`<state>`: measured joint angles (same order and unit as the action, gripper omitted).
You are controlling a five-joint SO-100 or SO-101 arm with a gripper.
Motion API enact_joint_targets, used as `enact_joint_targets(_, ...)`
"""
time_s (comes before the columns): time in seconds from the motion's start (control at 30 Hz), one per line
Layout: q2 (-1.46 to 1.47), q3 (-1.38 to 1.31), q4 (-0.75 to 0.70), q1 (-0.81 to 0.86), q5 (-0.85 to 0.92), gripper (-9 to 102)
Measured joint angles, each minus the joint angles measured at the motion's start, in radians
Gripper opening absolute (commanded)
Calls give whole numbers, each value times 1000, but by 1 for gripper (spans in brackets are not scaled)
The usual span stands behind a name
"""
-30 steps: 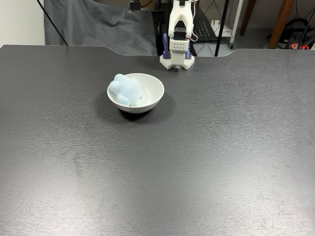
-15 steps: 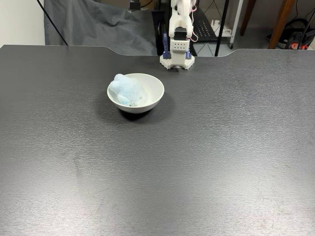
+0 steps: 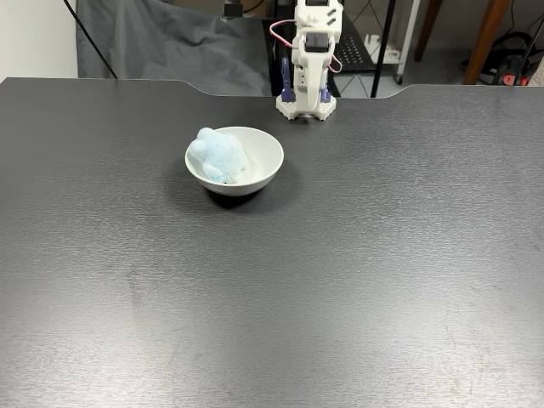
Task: Grasp a skyblue doll and put it in the white bowl.
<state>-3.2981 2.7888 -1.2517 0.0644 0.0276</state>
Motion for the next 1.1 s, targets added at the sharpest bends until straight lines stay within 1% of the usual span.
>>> enact_joint_targets(0.07,-26,12,-37,0,0,-1)
enact_joint_targets(0.17,-38,23,-52,-3,0,-1)
enact_joint_targets(0.43,-37,144,-25,-5,0,-1)
enact_joint_targets(1.1,-37,149,-18,-3,0,-1)
